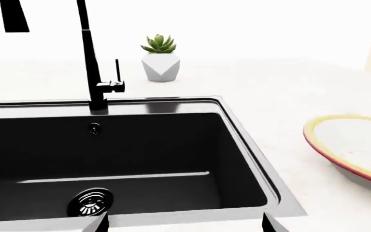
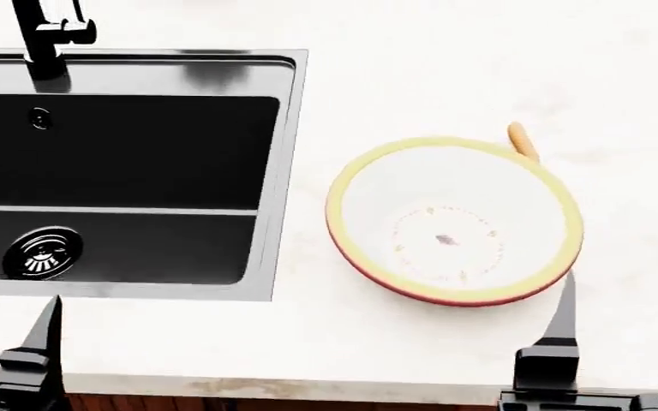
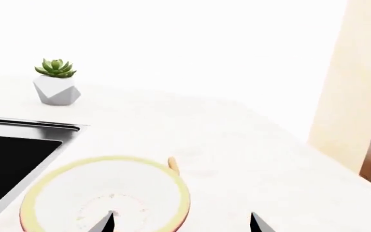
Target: There is a mixed pile of frozen fruits and vegetables on the counter. Locate all the frozen vegetables and place the items in a bowl on the counter. Take all the frozen fruits and defrost them in a running sink.
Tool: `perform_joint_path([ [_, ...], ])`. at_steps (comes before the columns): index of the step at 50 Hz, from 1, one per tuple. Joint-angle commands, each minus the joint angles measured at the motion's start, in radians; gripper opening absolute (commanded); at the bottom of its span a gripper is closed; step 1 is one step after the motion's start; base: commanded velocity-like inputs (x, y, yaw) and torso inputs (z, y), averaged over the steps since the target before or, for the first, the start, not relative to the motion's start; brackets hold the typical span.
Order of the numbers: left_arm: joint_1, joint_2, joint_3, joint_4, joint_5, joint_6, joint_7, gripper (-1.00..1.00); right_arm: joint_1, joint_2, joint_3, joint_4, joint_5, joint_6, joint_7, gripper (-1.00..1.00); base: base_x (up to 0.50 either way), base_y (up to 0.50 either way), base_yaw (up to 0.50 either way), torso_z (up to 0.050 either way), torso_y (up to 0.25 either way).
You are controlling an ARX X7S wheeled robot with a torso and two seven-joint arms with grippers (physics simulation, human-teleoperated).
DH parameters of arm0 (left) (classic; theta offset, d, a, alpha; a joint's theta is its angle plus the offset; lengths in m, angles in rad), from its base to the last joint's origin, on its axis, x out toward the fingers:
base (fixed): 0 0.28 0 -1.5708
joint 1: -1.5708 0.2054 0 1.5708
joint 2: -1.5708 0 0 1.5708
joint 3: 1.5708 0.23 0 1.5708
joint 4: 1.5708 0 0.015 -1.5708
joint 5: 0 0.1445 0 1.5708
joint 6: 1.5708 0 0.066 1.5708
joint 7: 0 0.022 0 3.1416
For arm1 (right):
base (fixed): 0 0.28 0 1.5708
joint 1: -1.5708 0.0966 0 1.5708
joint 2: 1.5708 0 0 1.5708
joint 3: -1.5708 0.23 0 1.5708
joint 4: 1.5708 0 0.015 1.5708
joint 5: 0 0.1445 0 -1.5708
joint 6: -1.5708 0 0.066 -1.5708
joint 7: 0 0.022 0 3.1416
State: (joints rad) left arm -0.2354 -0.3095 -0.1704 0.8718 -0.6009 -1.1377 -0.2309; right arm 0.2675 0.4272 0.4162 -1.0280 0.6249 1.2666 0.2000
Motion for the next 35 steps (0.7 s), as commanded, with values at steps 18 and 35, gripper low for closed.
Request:
perform_joint_path([
  [18,-0.013,0.006,-0.055,0.007,-0.054,-0.012,0.016,1.00,0.065,0.008,0.103,0.014,0.167,0.110,0.029,1.00,0.48,-0.25,0.00,0.000,0.001],
  [35,0.003,-0.002,-0.054,0.000,-0.058,0.016,0.018,1.00,0.097,0.019,0.043,0.041,0.209,0.115,0.067,1.00,0.50,-0.21,0.00,0.000,0.002],
])
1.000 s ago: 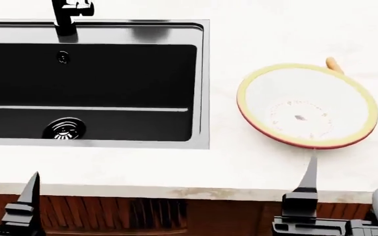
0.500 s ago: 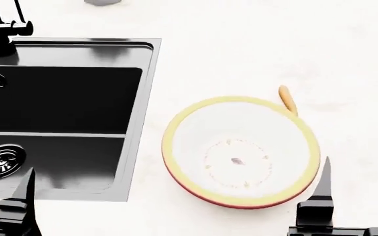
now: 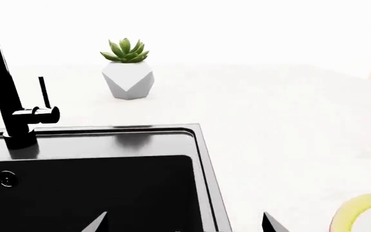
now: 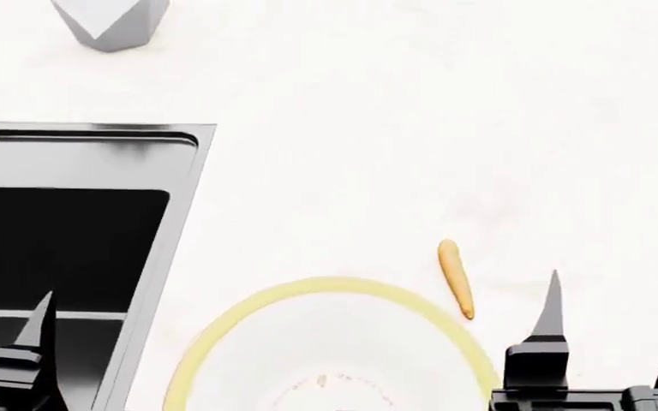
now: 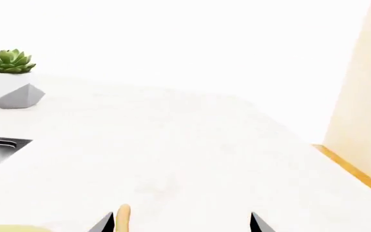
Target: There is a mixed pile of frozen fruits and vegetables on the counter. Locate all the frozen vegetables and place the items in a bowl on the counter. Take all the frozen fruits and defrost them in a running sink.
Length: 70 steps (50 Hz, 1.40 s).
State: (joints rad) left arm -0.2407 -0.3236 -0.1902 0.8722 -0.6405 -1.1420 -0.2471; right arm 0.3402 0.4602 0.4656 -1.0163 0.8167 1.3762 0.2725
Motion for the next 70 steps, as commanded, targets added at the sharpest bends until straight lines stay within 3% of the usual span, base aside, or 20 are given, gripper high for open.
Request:
perform_joint_path([
  [1,0.008,0.011,-0.037,0.001,-0.022,0.018,0.033,1.00,0.030,-0.015,-0.009,0.032,0.023,0.008,-0.003,1.00,0.50,-0.21,0.00,0.000,0.000],
  [8,0.012,0.008,-0.031,-0.010,-0.020,0.030,0.034,1.00,0.173,-0.031,0.006,0.096,0.123,0.167,0.045,1.00,0.26,-0.03,0.00,0.000,0.001],
  [10,0.014,0.007,-0.027,-0.015,-0.019,0.035,0.036,1.00,0.251,0.019,0.000,0.232,0.362,0.193,0.246,1.00,0.00,0.00,0.00,0.000,0.000],
  [13,0.009,0.005,-0.021,-0.020,-0.020,0.034,0.036,1.00,0.386,0.116,-0.140,0.365,0.630,0.189,0.452,1.00,0.00,0.00,0.00,0.000,0.000],
  [19,-0.026,0.023,-0.016,-0.042,-0.031,0.026,0.023,1.00,0.548,0.153,-0.367,0.654,0.714,0.176,0.524,1.00,0.00,0.00,0.00,0.000,0.000],
  [24,-0.067,0.007,0.005,-0.047,-0.039,-0.008,0.015,1.00,0.725,0.151,-0.595,0.901,0.587,0.180,0.365,1.00,0.00,0.00,0.00,0.000,0.000],
  [35,-0.072,-0.001,0.007,-0.045,-0.053,-0.017,0.011,1.00,0.992,0.092,-0.921,1.292,0.383,0.109,0.120,1.00,0.00,0.00,0.00,0.000,0.001],
  [43,-0.022,-0.004,0.024,-0.057,-0.030,0.040,0.028,1.00,1.098,-0.034,-1.171,1.621,0.194,-0.018,-0.157,1.00,0.00,0.00,0.00,0.000,0.000],
  [53,-0.027,-0.009,0.028,-0.073,-0.033,0.046,0.030,1.00,1.152,-0.179,-1.340,2.009,0.036,-0.199,-0.407,1.00,0.00,0.00,0.00,0.000,0.000],
  [59,-0.022,-0.005,0.043,-0.074,-0.029,0.052,0.024,1.00,1.186,-0.304,-1.418,2.313,-0.059,-0.343,-0.576,1.00,0.00,0.00,0.00,0.000,0.000],
  [61,-0.015,-0.009,0.036,-0.069,-0.035,0.052,0.027,1.00,1.176,-0.314,-1.405,2.324,-0.090,-0.342,-0.588,1.00,0.00,0.00,0.00,0.000,0.000],
  [70,0.015,-0.021,0.029,-0.072,-0.033,0.077,0.037,1.00,1.118,-0.343,-1.136,2.325,-0.377,-0.301,-0.633,1.00,0.00,0.00,0.00,0.000,0.000],
])
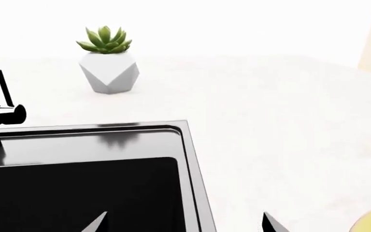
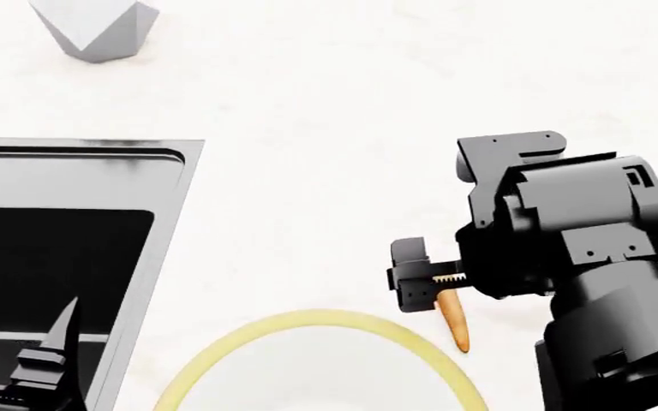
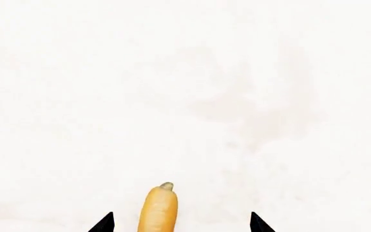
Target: There is a mixed pile of frozen fruits and vegetables on the counter. Locate all the frozen vegetables and place the items in a bowl on the counter. Take all the frozen fruits and defrost them in a running sink.
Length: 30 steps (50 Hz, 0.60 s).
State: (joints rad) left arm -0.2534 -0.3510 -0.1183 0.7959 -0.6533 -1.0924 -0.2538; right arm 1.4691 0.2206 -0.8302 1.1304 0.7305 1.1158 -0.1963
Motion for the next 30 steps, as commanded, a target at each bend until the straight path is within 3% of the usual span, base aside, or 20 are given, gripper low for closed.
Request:
perform_joint_path([
  [1,0.042,0.007,-0.027,-0.010,0.001,0.057,0.052,1.00,-0.014,-0.107,0.191,0.178,-0.327,-0.037,-0.172,1.00,0.00,0.00,0.00,0.000,0.000],
  [8,0.032,0.011,-0.024,-0.015,-0.004,0.054,0.045,1.00,-0.032,-0.132,0.359,0.178,-0.530,-0.028,-0.223,1.00,0.00,0.00,0.00,0.000,0.000],
  [9,0.028,0.012,-0.025,-0.015,-0.007,0.051,0.043,1.00,-0.028,-0.137,0.366,0.178,-0.552,-0.031,-0.233,-1.00,0.00,0.00,0.00,0.000,0.000],
  [21,-0.001,0.013,-0.042,0.008,-0.045,0.010,0.017,1.00,0.090,-0.133,0.436,0.171,-0.638,-0.047,-0.286,-1.00,0.00,0.00,0.00,0.000,0.000],
  [25,0.009,0.008,-0.045,0.015,-0.046,0.018,0.020,1.00,-0.017,-0.041,0.463,-0.365,-0.607,0.279,-0.278,-1.00,0.00,0.00,0.00,0.000,0.000],
  [28,-0.015,0.005,-0.064,0.031,-0.074,-0.017,0.005,1.00,-0.050,0.005,0.457,-0.636,-0.573,0.452,-0.285,-1.00,0.00,0.00,0.00,0.000,0.000],
  [30,-0.015,-0.002,-0.076,0.030,-0.079,-0.018,0.007,1.00,-0.027,0.079,0.405,-0.687,-0.314,0.455,-0.068,-1.00,0.00,0.00,0.00,0.000,0.000],
])
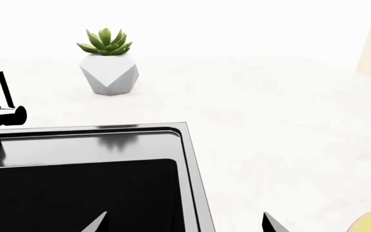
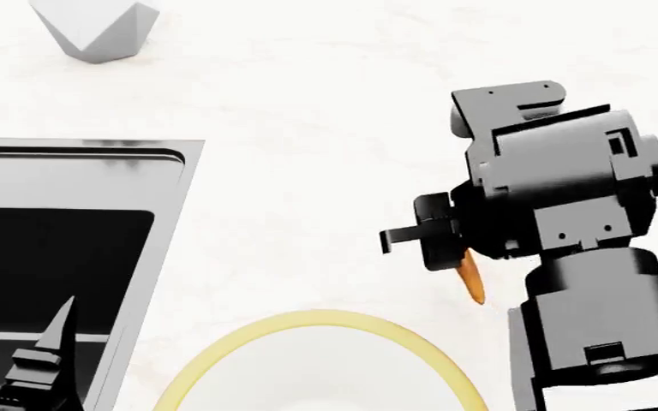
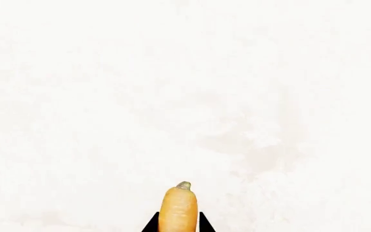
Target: There is a mixed pile of frozen fruits and vegetables on the counter. Locate all the frozen vegetables and place the items in a bowl on the counter. Take all the frozen fruits and defrost them in a running sink.
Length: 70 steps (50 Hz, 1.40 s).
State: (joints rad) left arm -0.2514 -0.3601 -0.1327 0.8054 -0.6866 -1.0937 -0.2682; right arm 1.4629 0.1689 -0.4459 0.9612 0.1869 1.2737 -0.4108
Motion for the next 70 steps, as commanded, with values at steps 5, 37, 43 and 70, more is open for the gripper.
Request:
perform_joint_path([
  [5,-0.035,-0.002,-0.058,-0.002,-0.036,-0.013,0.019,1.00,-0.015,0.325,-0.045,-0.728,0.979,0.295,0.896,-1.00,0.00,0.00,0.00,0.000,0.000],
  [37,0.028,-0.010,-0.066,0.051,-0.072,0.001,0.007,1.00,-0.284,0.380,-0.291,-1.286,2.137,-0.022,1.543,-1.00,0.00,0.00,0.00,0.000,0.000],
  [43,0.033,-0.011,-0.064,0.045,-0.071,0.009,0.006,1.00,-0.315,0.358,-0.302,-1.261,2.088,0.000,1.510,-1.00,0.00,0.00,0.00,0.000,0.000],
  [70,0.043,-0.025,-0.077,0.059,-0.106,0.008,-0.008,1.00,-0.310,0.386,-0.308,-1.245,2.071,-0.020,1.496,1.00,0.00,0.00,0.00,0.000,0.000],
])
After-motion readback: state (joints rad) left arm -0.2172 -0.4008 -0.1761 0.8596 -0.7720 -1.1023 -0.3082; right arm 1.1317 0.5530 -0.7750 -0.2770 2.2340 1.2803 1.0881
